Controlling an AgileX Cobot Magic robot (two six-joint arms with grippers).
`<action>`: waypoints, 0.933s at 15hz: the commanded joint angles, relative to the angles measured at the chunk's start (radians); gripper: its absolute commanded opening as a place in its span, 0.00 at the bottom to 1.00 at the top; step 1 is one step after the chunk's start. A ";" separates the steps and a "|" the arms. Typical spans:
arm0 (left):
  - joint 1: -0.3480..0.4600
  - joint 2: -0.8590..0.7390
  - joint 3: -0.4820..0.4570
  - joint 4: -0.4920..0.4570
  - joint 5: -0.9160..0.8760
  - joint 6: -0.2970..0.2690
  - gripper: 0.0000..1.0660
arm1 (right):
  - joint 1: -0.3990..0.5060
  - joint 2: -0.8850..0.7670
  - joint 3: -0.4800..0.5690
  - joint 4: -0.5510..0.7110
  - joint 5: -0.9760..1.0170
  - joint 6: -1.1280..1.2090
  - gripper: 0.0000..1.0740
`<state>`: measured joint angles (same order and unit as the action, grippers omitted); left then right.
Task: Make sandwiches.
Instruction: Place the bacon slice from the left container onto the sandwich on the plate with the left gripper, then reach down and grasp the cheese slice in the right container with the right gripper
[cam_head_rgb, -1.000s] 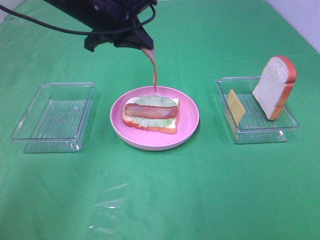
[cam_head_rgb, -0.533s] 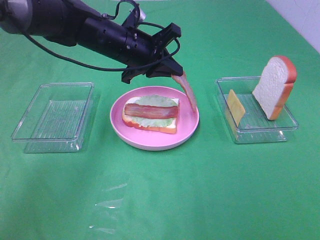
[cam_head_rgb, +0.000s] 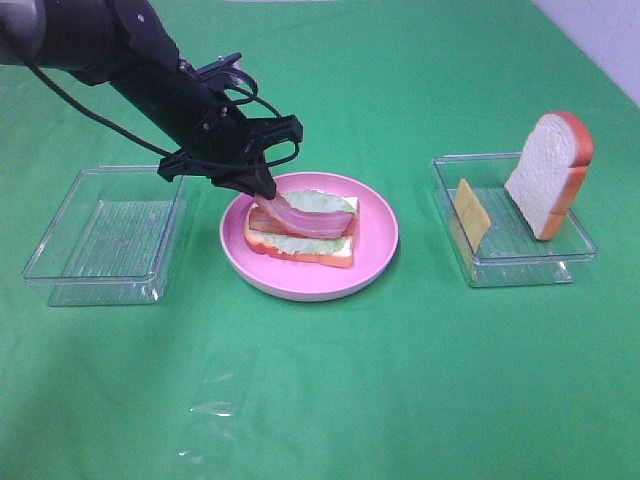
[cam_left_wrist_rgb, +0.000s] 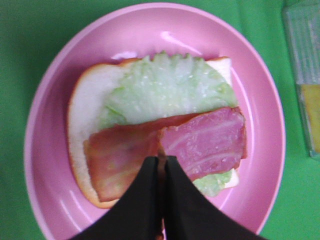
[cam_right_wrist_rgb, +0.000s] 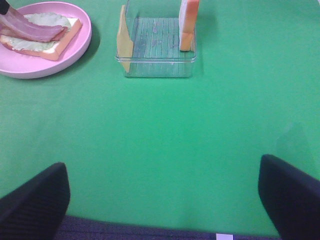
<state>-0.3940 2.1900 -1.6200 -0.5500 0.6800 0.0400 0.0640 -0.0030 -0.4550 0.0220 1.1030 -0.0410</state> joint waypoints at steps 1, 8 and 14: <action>-0.004 -0.001 -0.003 0.038 0.016 -0.004 0.35 | -0.004 -0.032 0.004 0.004 -0.006 0.004 0.92; -0.004 -0.076 -0.032 0.037 0.051 0.039 0.94 | -0.004 -0.032 0.004 0.004 -0.006 0.004 0.92; -0.004 -0.182 -0.179 0.261 0.394 0.038 0.94 | -0.004 -0.032 0.004 0.004 -0.006 0.004 0.92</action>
<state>-0.3940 1.9990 -1.8010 -0.2560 1.1020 0.0750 0.0640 -0.0030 -0.4550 0.0220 1.1030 -0.0410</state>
